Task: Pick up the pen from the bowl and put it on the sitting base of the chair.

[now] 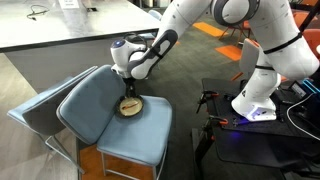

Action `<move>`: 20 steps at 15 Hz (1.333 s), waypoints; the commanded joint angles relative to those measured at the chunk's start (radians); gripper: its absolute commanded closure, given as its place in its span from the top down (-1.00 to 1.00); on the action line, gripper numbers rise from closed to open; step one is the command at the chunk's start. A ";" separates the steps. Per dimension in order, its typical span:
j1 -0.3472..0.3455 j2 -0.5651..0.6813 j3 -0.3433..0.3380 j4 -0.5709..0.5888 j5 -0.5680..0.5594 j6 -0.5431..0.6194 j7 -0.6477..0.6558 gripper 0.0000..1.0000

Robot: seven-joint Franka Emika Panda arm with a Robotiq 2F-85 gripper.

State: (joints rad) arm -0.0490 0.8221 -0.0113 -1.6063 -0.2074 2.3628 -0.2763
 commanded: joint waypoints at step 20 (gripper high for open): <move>-0.051 0.643 0.031 0.833 0.008 -0.340 -0.309 1.00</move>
State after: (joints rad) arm -0.0967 1.3933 0.0149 -0.8941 -0.2068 2.0926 -0.5500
